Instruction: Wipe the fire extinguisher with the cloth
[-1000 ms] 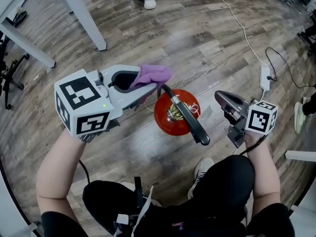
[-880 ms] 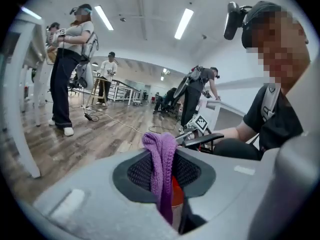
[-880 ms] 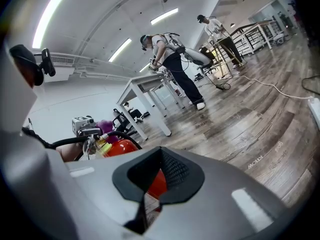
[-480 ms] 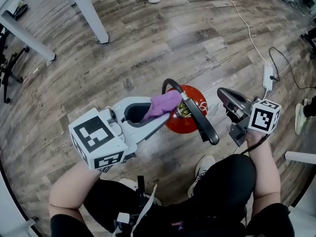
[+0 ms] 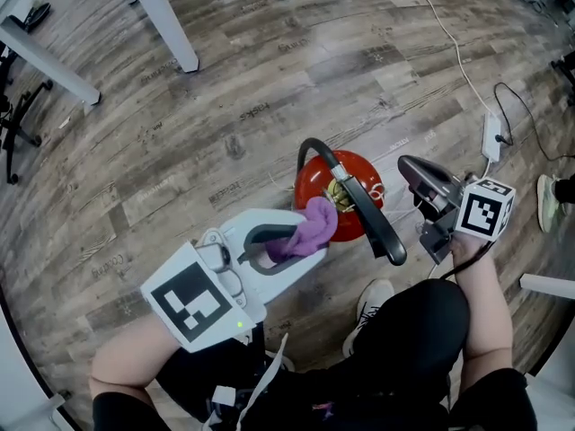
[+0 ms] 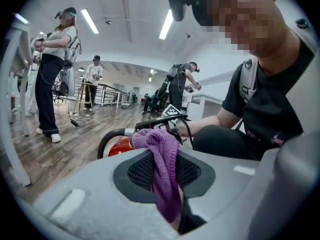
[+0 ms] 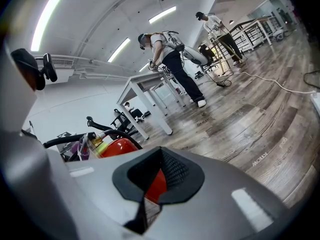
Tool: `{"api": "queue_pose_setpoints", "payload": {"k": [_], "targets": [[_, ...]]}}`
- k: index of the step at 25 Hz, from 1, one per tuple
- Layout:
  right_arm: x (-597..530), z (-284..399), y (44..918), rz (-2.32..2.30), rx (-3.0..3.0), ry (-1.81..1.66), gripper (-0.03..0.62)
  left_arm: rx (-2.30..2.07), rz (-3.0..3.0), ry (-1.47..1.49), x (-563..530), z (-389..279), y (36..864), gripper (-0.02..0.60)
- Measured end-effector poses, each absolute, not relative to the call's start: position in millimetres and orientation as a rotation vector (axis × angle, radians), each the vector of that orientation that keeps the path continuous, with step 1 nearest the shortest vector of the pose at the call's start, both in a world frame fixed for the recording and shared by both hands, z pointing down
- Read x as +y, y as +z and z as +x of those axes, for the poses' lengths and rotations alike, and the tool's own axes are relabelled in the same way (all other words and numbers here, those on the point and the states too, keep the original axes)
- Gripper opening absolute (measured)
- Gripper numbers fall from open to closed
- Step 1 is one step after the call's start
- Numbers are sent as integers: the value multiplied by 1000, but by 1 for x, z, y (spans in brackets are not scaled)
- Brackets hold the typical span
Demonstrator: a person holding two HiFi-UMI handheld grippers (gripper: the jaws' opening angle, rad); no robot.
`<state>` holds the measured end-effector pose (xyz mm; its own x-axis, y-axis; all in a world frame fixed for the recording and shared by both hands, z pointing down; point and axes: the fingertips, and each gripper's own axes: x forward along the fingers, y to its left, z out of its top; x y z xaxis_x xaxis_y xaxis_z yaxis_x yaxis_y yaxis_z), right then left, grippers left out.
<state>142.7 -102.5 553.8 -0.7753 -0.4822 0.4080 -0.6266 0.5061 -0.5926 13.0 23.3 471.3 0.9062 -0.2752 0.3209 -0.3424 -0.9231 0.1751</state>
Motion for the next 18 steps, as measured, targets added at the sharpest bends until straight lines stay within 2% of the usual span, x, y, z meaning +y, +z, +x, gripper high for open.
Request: {"api": "queue_pose_setpoints", "payload": {"k": [5,9,18], "targets": [[-104,141,556,943,-2556,1132,5,-371,2866,423,35,24,472,72],[-104,140,559,945,-2551,1136,5,-397,2813,300,25,21,467,71],[-107,141,564,961,-2539,1143,5,-767,2636,246,-68,-53,486,72]]}}
